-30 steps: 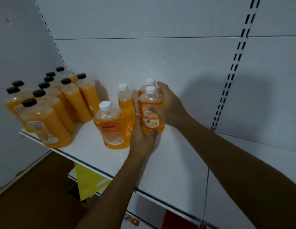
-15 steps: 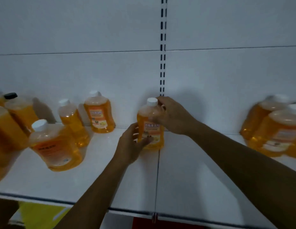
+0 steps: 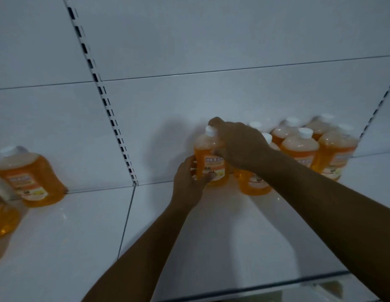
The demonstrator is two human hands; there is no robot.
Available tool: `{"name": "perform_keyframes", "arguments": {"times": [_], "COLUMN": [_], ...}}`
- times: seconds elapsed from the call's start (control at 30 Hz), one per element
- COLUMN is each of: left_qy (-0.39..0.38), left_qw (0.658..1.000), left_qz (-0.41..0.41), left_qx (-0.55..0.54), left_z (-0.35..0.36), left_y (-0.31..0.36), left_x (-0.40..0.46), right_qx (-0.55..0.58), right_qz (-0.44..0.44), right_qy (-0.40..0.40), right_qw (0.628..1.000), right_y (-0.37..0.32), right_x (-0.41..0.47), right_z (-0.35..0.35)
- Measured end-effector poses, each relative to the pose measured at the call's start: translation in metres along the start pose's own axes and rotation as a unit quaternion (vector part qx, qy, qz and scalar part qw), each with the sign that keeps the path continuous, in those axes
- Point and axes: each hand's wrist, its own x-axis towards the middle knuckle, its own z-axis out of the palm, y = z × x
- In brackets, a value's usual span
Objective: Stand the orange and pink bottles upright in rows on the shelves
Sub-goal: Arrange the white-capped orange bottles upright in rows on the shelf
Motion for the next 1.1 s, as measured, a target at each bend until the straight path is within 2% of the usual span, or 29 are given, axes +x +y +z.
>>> {"name": "perform_keyframes", "arguments": {"times": [0.07,0.17,0.43,0.63,0.8,0.9,1.0,1.1], "left_qy": [0.004,0.009,0.023,0.026,0.01,0.023,0.072,0.127], "left_qw": [1.0,1.0,0.998,0.997,0.991,0.982,0.977,0.97], "left_qz": [-0.004,-0.011,-0.011,-0.015,-0.025,-0.056,-0.054,-0.089], "left_qx": [-0.003,-0.001,0.052,0.071,0.131,0.179,0.191,0.186], "left_z": [0.01,0.024,0.034,0.033,0.026,0.004,-0.037,-0.087], "left_y": [0.0,-0.003,-0.011,-0.009,-0.009,-0.016,-0.028,-0.039], "left_x": [0.004,0.009,0.015,0.014,0.011,0.0,-0.017,-0.038], "right_qx": [-0.08,-0.14,-0.149,-0.217,-0.237,-0.264,-0.238,-0.122], "right_qz": [-0.014,-0.027,-0.022,-0.001,0.005,0.001,-0.057,-0.124], "right_qy": [0.003,0.004,0.011,0.021,0.015,0.059,0.11,0.105], "right_qw": [0.997,0.99,0.988,0.976,0.971,0.963,0.963,0.979], "right_y": [0.004,0.012,0.028,0.028,0.023,0.018,-0.012,-0.062], "right_x": [0.002,0.006,0.018,0.023,0.017,0.012,0.011,0.016], "right_z": [0.001,0.005,0.017,0.031,0.031,0.035,0.042,0.058]}}
